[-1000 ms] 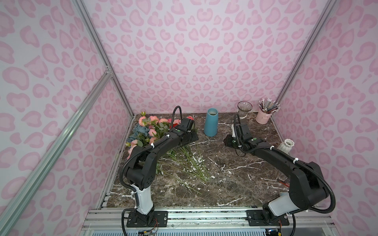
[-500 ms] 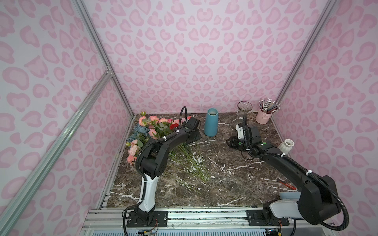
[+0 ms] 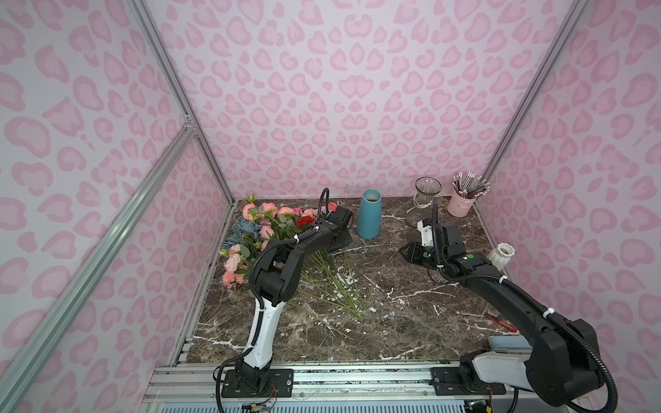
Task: Place the pink flowers into the vase
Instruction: Pick up the flower at the center of the board.
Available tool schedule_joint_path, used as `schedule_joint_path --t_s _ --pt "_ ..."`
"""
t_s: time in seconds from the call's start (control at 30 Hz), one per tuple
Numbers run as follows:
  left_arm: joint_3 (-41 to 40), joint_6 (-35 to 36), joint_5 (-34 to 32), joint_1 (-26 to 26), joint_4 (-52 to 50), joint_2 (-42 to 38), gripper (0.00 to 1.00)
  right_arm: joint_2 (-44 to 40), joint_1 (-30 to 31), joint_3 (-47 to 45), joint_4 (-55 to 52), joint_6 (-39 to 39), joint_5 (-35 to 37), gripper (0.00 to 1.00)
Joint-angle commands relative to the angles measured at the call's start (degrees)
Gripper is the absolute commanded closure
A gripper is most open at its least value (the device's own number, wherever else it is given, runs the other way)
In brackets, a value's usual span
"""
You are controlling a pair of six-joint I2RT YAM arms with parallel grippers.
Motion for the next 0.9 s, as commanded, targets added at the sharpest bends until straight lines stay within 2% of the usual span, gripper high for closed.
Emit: schedule_joint_path --t_s 0.0,0.27,0.43,0.6,0.73,0.87 --pt "1.1 -0.6 -1.0 -0.1 0.9 0.6 0.76 -0.7 -0.1 -0.2 0.8 -1.1 -0.5 0.66" --pt "0.6 -1.1 -2.2 -0.2 1.0 0.2 0.96 -1.2 -0.2 -0.8 0.9 -0.6 -0.9 0.66" --pt "-2.7 -1.9 -1.2 -0.4 4.7 -3.6 0.96 -1.3 0.0 -0.2 0.4 -0.7 -0.3 0.66" --pt "-11.9 -2.3 3.6 -0.4 17.2 -12.1 0.96 -1.1 0.6 1.4 -0.9 -1.5 1.9 0.66" --pt "-19.0 -1.3 9.8 -0.3 28.6 -18.4 0.96 0.1 0.9 3.9 -3.1 -2.2 3.3 0.66" --pt "-23.9 0.6 12.5 -0.2 34.4 -24.2 0.97 0.6 2.0 6.2 -4.6 -3.4 4.5 0.66"
